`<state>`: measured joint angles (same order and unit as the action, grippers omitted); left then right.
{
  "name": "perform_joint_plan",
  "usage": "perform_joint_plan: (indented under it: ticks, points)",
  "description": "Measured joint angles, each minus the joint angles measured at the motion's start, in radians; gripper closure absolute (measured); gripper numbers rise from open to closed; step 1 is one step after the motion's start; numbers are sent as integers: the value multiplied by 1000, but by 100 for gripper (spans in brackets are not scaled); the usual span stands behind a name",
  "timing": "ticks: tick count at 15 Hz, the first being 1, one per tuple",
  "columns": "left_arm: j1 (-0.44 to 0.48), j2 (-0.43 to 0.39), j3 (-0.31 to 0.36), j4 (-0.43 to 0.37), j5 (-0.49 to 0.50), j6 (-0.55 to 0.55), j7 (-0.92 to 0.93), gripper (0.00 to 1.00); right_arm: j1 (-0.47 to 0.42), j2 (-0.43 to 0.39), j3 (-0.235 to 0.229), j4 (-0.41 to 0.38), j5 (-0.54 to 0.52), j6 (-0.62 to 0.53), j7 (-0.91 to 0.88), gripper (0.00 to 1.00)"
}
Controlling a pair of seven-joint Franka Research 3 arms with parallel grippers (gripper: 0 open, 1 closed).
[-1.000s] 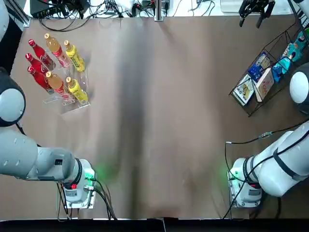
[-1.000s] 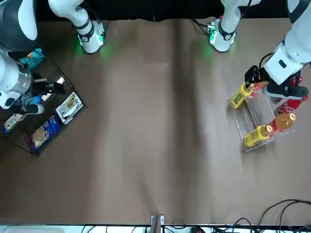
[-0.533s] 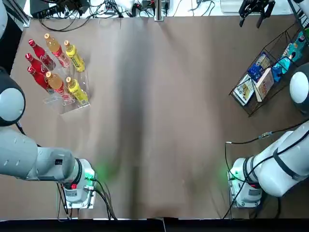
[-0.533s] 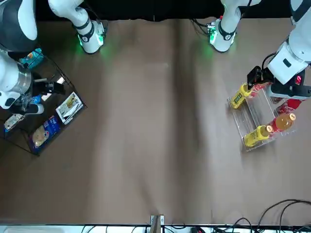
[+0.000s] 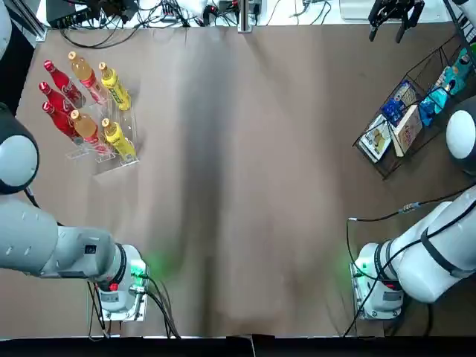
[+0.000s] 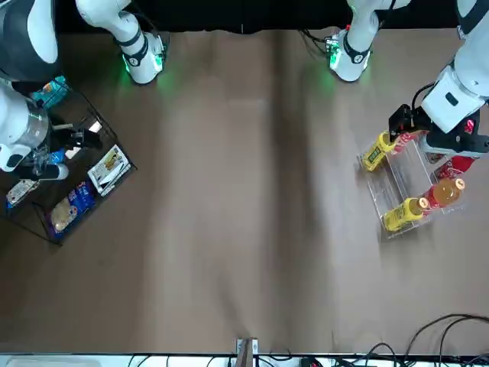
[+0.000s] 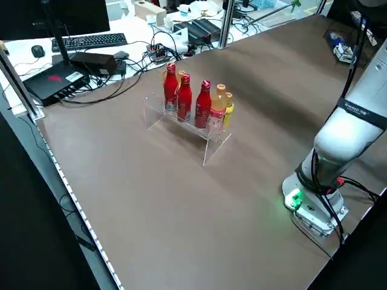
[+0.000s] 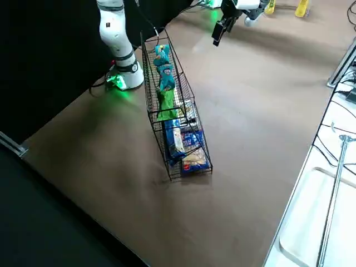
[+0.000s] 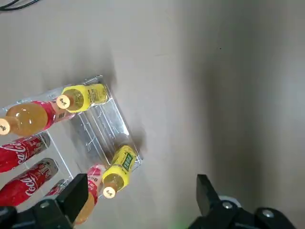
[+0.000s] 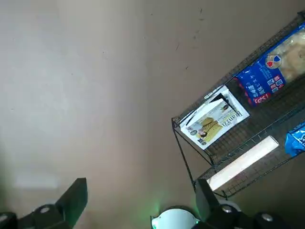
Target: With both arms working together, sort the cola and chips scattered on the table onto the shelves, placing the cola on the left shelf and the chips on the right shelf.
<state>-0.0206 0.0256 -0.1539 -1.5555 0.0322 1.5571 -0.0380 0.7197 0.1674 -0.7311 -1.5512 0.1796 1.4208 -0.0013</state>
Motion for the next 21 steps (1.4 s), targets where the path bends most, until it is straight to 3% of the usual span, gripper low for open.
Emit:
perform_joint_plan:
  ticks: [2, 4, 6, 9, 11, 13, 15, 18, 21]
  points:
    - [0, 0, 0, 0, 0, 0, 0, 0, -12, 0, 7, 0, 0, 0, -1, 0]
    - [0, 0, 0, 0, 0, 0, 0, 0, -72, -5, 83, 2, 0, -2, -3, 0]
    - [0, 0, 0, 0, 0, 0, 0, 0, -166, -15, 215, 9, -33, -12, -3, 0]
    - [0, 0, 0, 0, 0, 0, 0, 0, -346, -48, 461, 13, -107, -25, 2, 0]
    - [0, 0, 0, 0, 0, 0, 0, 0, -448, -72, 575, 13, -122, -27, 5, 0]
    - [0, 0, 0, 0, 0, 0, 0, 0, -500, -100, 618, 10, -123, -38, 5, 0]
    - [0, 0, 0, 0, 0, 1, 0, 0, -553, -167, 658, -49, -124, -26, 5, 0]
    - [0, 0, 0, 0, 0, 1, 0, 0, -610, -226, 668, -121, -123, 13, 3, 0]
    - [0, 0, 0, 0, 0, 1, 0, 0, -629, -239, 669, -144, -123, 28, -2, 0]
